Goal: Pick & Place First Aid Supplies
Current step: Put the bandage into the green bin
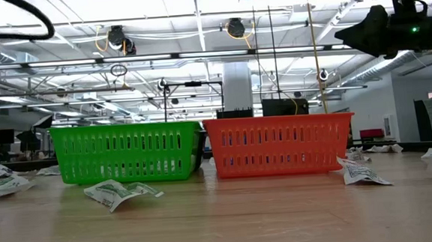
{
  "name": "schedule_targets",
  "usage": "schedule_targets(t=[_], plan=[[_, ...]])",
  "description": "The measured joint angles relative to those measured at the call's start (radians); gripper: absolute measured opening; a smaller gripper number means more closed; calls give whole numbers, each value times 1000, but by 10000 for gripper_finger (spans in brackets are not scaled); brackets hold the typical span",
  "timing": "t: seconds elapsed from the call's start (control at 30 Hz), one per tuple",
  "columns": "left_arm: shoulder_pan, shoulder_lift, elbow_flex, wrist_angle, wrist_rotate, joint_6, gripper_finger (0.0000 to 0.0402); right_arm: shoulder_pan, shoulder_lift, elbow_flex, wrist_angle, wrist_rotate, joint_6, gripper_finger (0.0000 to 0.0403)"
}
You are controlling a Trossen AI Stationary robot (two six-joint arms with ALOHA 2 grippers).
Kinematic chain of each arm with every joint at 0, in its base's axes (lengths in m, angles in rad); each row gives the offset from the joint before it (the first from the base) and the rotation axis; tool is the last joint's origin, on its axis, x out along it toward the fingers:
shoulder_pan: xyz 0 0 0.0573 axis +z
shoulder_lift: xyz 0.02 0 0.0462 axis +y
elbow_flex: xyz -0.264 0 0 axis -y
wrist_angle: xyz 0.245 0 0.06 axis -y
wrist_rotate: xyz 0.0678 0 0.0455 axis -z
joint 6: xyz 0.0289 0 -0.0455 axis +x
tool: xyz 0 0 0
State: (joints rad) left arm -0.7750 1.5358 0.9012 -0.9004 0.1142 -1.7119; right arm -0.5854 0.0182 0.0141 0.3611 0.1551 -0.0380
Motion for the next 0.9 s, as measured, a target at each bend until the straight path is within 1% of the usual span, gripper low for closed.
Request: schedule_targets(t=[0.17,0.33,0.5,0.63,0.9], plan=[[0,27,-48,83,6,-18,207,0,0,0,0,0,0,263],[-6,53,-82,100,7,-26,207,0,0,0,0,0,0,263],[-6,56,-100,154,21,-16,201,0,0,0,1,0,0,263],[-7,57,-100,163,20,-3,165,0,0,0,0,0,0,263],[-7,56,-102,161,41,65,66,0,0,0,0,0,0,263]])
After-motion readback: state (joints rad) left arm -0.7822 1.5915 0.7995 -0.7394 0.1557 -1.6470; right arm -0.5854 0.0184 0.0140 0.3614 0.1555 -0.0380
